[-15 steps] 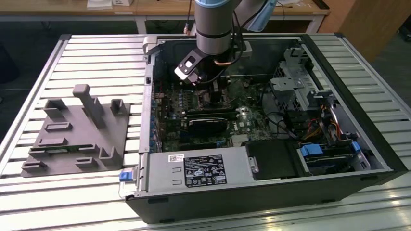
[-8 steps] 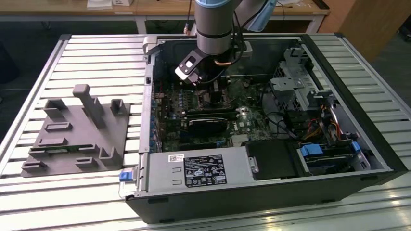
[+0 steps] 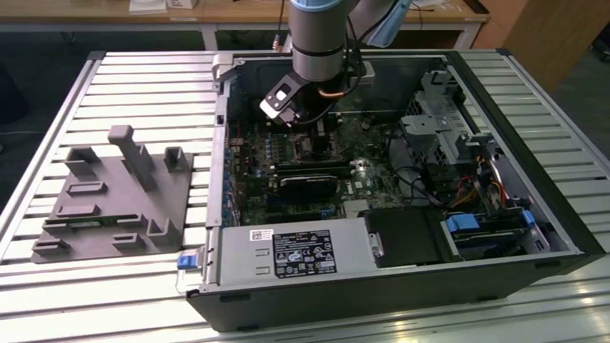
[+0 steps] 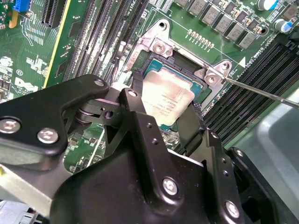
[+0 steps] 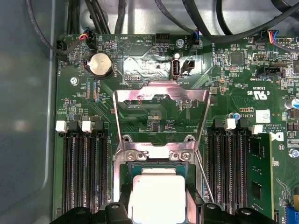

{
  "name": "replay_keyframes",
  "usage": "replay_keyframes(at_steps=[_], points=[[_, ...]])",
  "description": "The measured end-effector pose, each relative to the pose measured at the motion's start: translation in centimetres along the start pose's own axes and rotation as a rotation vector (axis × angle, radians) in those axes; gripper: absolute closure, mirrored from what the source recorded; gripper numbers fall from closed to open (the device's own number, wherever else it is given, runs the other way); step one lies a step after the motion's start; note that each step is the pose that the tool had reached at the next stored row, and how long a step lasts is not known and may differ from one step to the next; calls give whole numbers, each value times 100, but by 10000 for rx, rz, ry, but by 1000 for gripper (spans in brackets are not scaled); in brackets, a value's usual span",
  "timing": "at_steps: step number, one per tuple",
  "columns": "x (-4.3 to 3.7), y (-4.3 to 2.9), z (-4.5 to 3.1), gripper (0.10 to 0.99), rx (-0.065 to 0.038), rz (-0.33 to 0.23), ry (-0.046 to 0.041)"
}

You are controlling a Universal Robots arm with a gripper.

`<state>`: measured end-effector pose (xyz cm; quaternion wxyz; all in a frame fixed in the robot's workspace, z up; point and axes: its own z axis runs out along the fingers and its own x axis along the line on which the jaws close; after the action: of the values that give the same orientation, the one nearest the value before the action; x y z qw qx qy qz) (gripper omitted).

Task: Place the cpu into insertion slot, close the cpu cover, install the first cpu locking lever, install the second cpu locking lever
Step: 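Place the cpu into insertion slot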

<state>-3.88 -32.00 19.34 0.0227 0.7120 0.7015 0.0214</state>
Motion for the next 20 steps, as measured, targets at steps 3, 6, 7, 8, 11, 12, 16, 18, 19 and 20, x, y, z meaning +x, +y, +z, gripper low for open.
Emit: replay_keyframes(at_steps=[3,6,7,8,11,12,16,18,19,20], points=[[0,3,0,549,1,-1,0],[0,6,0,549,0,-1,0],[0,7,0,549,0,0,0],[0,7,1,549,0,-1,1],[0,7,1,549,0,0,1],[0,7,0,549,0,0,0],[0,18,1,549,0,0,1],[0,19,1,549,0,-1,0],[0,19,1,549,0,-1,0],[0,19,1,549,0,0,0]])
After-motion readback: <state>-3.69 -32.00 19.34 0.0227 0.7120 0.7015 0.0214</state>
